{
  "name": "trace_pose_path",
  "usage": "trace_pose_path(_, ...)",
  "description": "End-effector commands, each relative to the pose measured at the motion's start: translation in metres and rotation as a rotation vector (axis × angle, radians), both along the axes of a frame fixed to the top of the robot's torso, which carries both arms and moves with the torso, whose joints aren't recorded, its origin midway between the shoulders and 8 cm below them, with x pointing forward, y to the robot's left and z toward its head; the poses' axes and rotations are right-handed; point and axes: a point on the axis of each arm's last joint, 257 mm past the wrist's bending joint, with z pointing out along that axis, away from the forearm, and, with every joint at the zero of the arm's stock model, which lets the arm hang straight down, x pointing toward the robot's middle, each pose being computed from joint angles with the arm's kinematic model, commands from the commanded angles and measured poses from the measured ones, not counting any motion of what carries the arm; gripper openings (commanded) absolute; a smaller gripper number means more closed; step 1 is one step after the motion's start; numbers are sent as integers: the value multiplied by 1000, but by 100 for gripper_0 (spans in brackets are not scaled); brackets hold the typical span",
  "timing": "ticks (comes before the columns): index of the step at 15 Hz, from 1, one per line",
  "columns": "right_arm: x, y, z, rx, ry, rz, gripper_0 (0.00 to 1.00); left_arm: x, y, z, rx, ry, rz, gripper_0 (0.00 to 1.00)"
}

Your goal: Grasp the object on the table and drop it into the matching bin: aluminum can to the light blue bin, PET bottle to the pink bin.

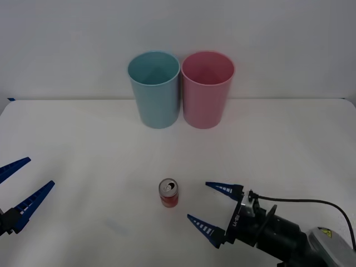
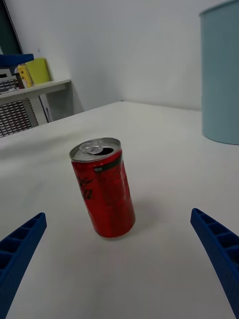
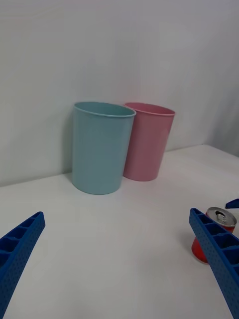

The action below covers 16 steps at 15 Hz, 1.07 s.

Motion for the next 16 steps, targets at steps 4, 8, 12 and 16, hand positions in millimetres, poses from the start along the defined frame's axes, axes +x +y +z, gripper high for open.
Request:
trace_pose_path(4,13,30,-3,-28,-19,-20,100,0,0,0,0,0,0,100)
trace_pose_path(8,22,51,-5,-49,-21,-39,100,0,0,0,0,0,0,100)
trace_pose_path(12,31,73,-10,-83,-16,-60,100,0,0,0,0,0,0,100)
trace_pose_path(16,38,93,-12,-120,-21,-70,100,0,0,0,0,0,0,100)
